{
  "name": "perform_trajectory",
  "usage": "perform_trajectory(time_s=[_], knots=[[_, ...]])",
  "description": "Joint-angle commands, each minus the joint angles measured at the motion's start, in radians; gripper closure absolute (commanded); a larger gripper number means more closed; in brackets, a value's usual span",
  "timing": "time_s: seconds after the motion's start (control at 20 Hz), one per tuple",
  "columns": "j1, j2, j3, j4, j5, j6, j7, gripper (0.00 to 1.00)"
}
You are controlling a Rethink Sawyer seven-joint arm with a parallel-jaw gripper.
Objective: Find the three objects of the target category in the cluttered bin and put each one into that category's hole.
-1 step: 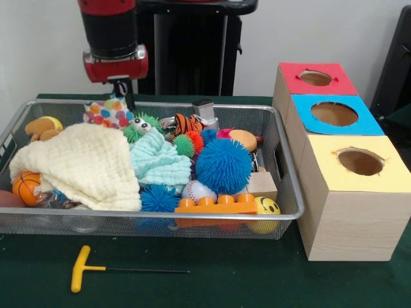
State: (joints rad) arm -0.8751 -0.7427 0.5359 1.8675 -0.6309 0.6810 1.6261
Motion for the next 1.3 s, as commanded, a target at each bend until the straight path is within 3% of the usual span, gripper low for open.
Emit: perform_trajectory(time_s=[0.05,0.45,0.75,1.1,1.3], knots=[[0.130,-0.178,0.059,-0.087,0.120,0.201,0.002,1.00],[0.290,-0.263,-0.014,-0.151,0.215,0.356,0.110,1.00],[0.405,-0.277,-0.063,-0.207,0.264,0.429,0.215,1.00],[0.530,-0.263,-0.131,-0.252,0.307,0.440,0.331,1.00],[0.594,-0.234,-0.174,-0.265,0.321,0.398,0.383,1.00]])
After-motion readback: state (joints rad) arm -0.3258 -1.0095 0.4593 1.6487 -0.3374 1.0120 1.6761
